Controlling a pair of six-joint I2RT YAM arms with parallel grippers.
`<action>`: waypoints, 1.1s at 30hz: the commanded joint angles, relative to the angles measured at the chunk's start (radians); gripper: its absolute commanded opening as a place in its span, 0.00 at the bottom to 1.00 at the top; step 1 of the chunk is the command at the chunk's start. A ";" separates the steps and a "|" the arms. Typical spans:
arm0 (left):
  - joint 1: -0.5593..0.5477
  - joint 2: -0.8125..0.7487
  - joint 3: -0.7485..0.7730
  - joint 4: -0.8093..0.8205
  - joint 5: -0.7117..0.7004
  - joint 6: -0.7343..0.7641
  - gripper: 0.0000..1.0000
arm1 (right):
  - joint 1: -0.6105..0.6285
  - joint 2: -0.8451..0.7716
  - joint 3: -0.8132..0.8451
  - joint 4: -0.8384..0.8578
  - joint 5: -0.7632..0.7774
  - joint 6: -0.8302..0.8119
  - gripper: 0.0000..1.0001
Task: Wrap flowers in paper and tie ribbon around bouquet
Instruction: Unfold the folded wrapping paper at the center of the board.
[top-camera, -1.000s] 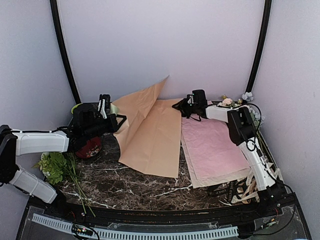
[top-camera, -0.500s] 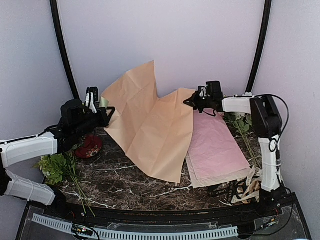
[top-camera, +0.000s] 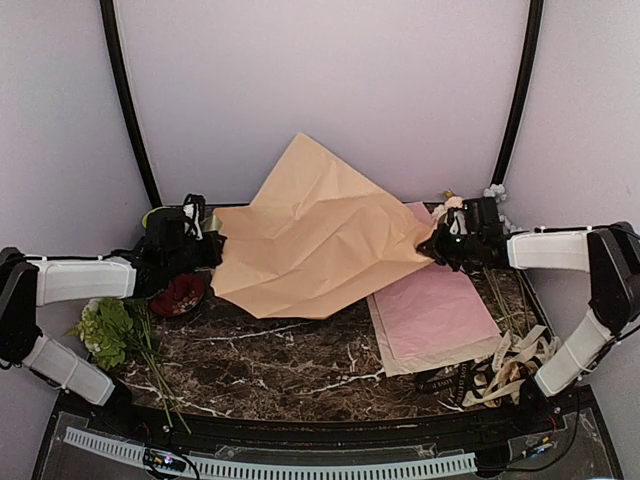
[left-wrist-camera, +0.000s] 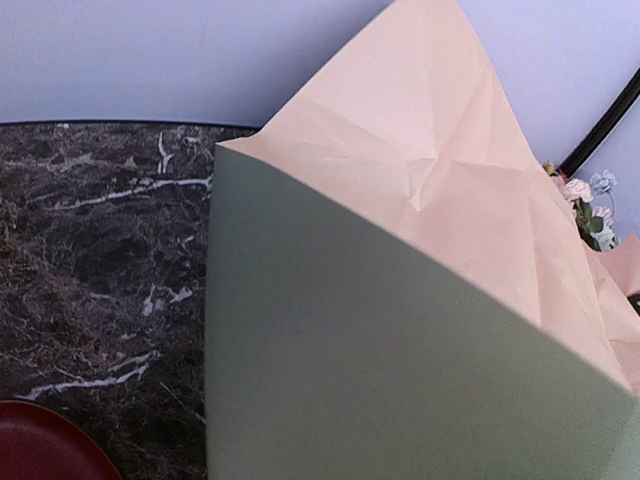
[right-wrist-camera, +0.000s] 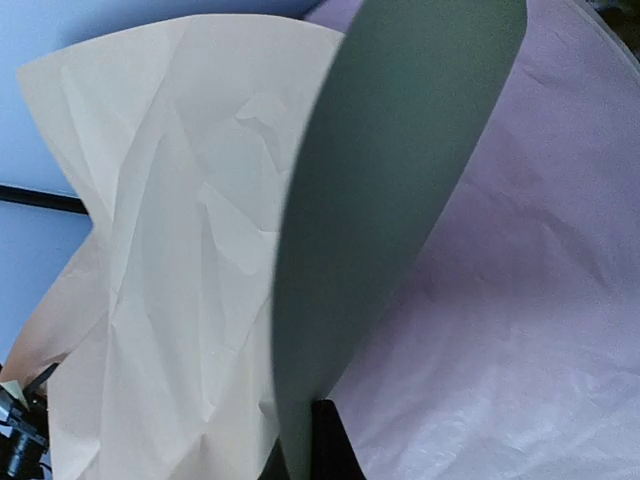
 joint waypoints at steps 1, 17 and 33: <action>0.013 0.085 0.037 -0.015 0.024 -0.009 0.00 | -0.002 -0.067 -0.141 0.002 0.084 0.017 0.00; 0.016 0.324 0.107 0.000 0.051 0.061 0.00 | 0.000 -0.202 -0.338 0.022 0.165 0.058 0.12; 0.016 0.157 0.232 -0.278 -0.278 0.264 0.96 | 0.048 -0.551 -0.143 -0.208 0.603 -0.221 0.59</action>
